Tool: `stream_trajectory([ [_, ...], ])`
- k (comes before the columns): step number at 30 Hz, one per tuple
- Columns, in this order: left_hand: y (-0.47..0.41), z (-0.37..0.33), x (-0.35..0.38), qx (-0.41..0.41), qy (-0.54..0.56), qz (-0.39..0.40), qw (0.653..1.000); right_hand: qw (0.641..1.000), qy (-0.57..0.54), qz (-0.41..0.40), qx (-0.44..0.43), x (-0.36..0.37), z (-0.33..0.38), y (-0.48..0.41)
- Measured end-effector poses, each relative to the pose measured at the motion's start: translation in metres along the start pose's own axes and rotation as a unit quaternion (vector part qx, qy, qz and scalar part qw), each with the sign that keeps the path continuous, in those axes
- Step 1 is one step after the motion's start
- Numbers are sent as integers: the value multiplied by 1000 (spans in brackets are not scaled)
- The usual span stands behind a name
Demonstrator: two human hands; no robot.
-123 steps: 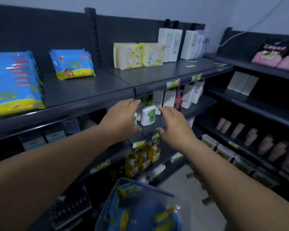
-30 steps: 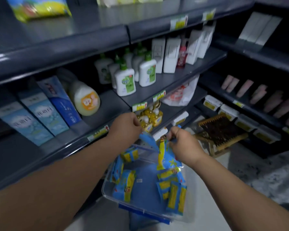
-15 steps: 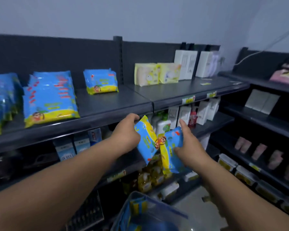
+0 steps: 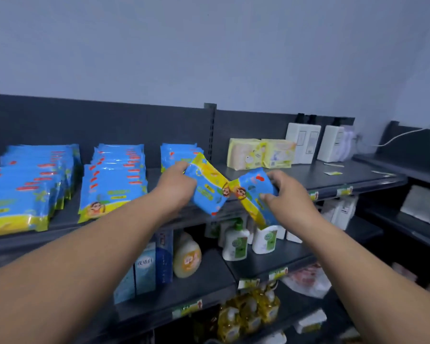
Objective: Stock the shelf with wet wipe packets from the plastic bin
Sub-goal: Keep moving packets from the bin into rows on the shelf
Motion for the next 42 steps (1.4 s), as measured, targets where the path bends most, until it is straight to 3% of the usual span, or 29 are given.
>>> stream_trajectory([
  [6, -56, -8, -29, 18, -32, 20, 999, 999, 8, 12, -35, 13, 30, -49],
  [15, -131, -58, -64, 99, -181, -14, 978, 992, 89, 69, -59, 48, 60, -119],
  [23, -192, -41, -31, 112, -271, 103, 950, 985, 99, 123, -66, 103, 55, -166],
  [31, -230, -9, 13, 86, -222, 211, 948, 976, 170, 104, -85, 132, 43, -197],
  [36, -247, -1, -3, 74, -155, 182, 968, 983, 167, 46, -58, 131, 26, -208],
  [42, -246, 13, -20, 56, -198, 168, 964, 993, 67, 87, -36, 151, 14, -216],
])
Point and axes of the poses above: each hand's wrist, its own y-axis away from the middle knuckle, its own x-axis out of the palm, z = x × y, the point moved 8 cm from there along -y, towards the middle knuckle, and after that the axes turned 8 degrees about z, right-handed, at the moved point
